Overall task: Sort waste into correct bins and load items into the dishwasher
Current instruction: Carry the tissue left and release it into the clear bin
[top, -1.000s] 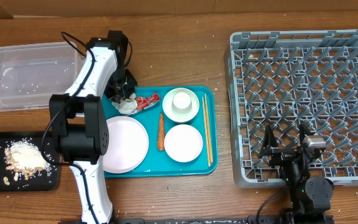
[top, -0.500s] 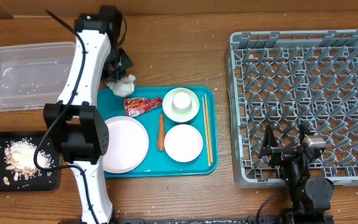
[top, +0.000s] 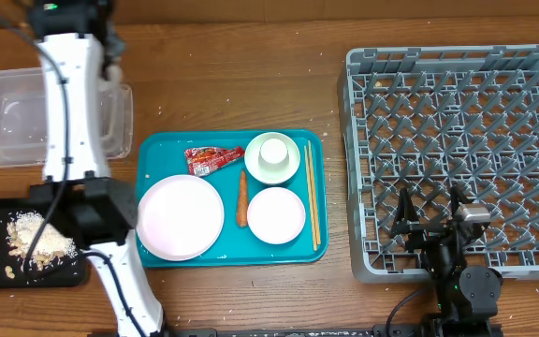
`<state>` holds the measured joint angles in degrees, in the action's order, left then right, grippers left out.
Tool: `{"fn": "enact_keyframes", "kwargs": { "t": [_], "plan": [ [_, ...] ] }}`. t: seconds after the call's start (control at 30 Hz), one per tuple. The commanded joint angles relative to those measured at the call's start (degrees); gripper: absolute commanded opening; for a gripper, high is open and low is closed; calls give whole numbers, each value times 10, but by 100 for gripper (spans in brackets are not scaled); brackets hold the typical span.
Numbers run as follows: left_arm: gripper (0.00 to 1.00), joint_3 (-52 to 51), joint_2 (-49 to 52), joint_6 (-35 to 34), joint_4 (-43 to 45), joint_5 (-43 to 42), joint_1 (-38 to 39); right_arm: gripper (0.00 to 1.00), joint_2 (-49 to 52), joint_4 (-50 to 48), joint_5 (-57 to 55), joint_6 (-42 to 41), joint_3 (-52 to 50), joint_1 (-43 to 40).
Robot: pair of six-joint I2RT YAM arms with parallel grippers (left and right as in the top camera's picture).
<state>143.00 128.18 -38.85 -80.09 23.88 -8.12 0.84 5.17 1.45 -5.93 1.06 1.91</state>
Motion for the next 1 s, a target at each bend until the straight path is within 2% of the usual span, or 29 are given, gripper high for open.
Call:
{"fn": "enact_keyframes", "kwargs": {
  "t": [0.0, 0.07, 0.13, 0.17, 0.33, 0.47, 0.63, 0.73, 0.87, 0.97],
  "plan": [
    [11, -15, 5, 3, 10, 43, -50, 100, -7, -3, -3, 4, -6, 0],
    [38, -26, 13, 3, 13, 30, -76, 100, -7, -3, -3, 4, -6, 0],
    [90, -30, 17, 3, 12, 21, -96, 100, -7, -3, -3, 4, -6, 0],
    [100, -30, 17, 3, 10, 16, -104, 100, -7, -3, -3, 4, -6, 0],
    [100, -20, 8, 52, -14, -55, -121, 100, -7, -3, -3, 4, -6, 0],
    [100, -10, -11, 83, -29, -151, -110, 100, -7, -3, -3, 4, -6, 0],
    [98, -10, -26, 188, -60, -271, -52, 100, -7, -3, -3, 4, -6, 0],
    [98, -19, -25, 233, -92, -273, 6, 100, -7, -3, -3, 4, -6, 0],
    [100, -51, -24, 234, -116, -221, 73, 100, -7, -3, -3, 4, -6, 0],
    [100, -96, -24, 234, -115, -218, 108, 100, -7, -3, -3, 4, -6, 0]
  ]
}}
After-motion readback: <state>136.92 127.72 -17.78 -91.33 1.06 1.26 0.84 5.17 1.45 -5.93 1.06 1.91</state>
